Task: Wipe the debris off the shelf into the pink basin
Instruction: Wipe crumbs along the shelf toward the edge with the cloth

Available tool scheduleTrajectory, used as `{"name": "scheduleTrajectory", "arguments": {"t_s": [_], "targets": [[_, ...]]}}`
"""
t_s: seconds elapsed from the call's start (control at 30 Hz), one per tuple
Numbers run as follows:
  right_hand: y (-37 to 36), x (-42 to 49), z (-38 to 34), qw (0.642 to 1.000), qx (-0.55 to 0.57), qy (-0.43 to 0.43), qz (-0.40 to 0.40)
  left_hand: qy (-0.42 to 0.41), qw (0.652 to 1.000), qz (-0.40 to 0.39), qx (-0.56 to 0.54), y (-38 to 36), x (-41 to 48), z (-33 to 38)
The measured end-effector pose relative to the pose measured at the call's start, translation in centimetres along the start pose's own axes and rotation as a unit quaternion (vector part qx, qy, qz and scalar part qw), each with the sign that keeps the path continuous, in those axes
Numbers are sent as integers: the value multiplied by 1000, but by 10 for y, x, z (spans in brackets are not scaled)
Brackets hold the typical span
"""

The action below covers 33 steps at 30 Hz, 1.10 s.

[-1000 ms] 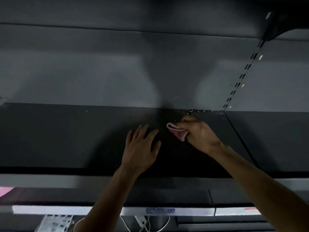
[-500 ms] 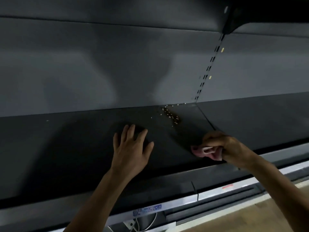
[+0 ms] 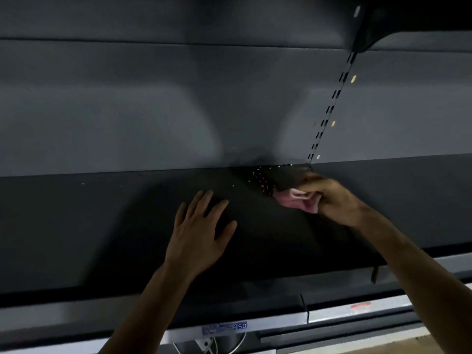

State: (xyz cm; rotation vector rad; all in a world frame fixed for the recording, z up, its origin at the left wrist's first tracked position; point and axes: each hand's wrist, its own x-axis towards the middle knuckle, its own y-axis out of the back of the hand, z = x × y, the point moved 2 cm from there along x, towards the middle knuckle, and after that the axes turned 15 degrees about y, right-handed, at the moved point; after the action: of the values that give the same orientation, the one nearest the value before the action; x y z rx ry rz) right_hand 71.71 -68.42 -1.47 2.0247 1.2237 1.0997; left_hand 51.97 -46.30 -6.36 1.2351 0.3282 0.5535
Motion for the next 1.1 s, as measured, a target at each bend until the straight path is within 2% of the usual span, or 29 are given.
{"name": "scheduleTrajectory", "arguments": {"t_s": [0.1, 0.17, 0.27, 0.5, 0.63, 0.73, 0.9, 0.97, 1.1], "targets": [[-2, -28, -17, 992, 48, -35, -111, 7, 1000, -6, 5, -2, 1, 2], [-19, -30, -30, 990, 26, 9, -138, 13, 1000, -5, 4, -2, 2, 2], [-45, -14, -32, 989, -20, 110, -97, 19, 1000, -9, 9, -3, 3, 3], [-52, 51, -1, 989, -103, 102, -21, 31, 999, -17, -1, -1, 7, 1], [-9, 30, 2, 992, -97, 3, 76, 24, 1000, -8, -5, 1, 6, -2], [22, -3, 14, 982, -81, -117, 129, 26, 1000, -8, 10, -1, 5, 2], [36, -39, 31, 945, -161, -266, 99, 38, 999, -4, 25, -2, 5, 9], [24, -38, 38, 934, -183, -289, 102, 39, 999, -9, 30, -2, 5, 9], [-16, -5, 26, 934, -239, -252, 79, 38, 999, -10, 36, -1, 4, 10]]}}
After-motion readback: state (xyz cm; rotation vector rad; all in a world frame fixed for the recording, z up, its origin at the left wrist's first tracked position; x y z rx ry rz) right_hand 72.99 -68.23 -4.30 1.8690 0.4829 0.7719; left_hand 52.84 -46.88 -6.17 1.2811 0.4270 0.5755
